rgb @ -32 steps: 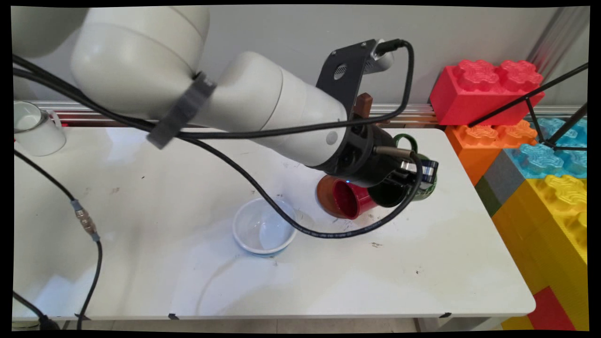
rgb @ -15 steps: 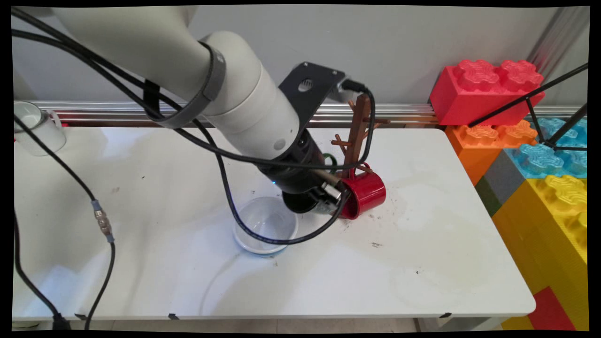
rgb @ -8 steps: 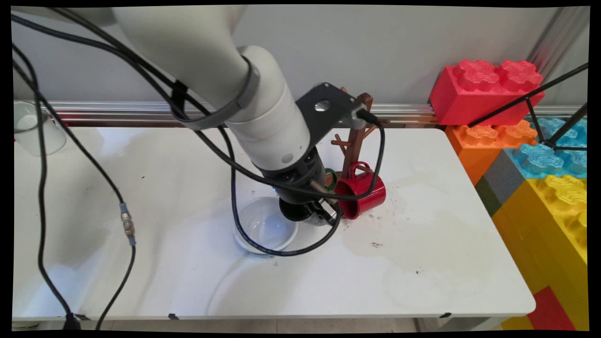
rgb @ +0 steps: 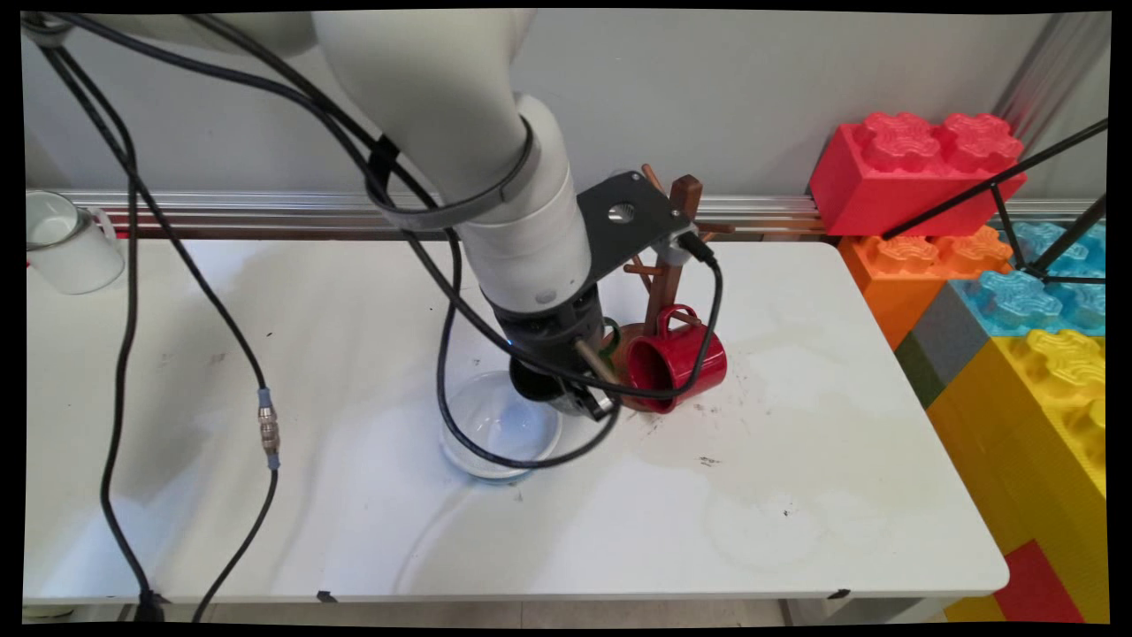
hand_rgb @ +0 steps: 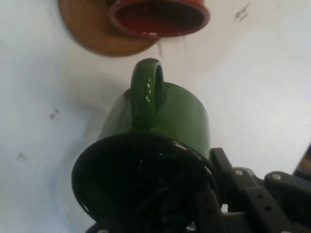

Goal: Place the picked object on the table

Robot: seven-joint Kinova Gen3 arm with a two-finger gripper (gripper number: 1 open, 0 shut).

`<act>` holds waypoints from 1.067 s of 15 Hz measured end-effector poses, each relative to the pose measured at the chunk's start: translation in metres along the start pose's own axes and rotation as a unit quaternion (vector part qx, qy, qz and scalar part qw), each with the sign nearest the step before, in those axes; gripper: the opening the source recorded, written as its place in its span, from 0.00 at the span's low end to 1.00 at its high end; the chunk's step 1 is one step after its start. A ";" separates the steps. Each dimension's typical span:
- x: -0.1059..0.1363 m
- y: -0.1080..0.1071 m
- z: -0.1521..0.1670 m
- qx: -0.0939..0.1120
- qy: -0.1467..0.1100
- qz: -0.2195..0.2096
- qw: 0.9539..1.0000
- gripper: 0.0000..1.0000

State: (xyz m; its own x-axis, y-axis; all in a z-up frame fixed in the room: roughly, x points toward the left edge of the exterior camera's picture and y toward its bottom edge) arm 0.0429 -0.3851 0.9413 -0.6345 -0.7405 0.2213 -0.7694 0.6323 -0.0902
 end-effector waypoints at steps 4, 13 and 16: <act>0.002 -0.024 0.007 0.027 -0.035 0.052 0.998 0.00; -0.002 -0.085 0.030 0.048 -0.095 0.160 0.981 0.00; 0.001 -0.108 0.040 0.053 -0.107 0.187 0.975 0.00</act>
State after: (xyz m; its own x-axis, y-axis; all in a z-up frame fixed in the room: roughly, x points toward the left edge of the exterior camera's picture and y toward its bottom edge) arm 0.1223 -0.4630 0.9125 -0.8644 -0.5000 -0.0536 -0.4769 0.8489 -0.2278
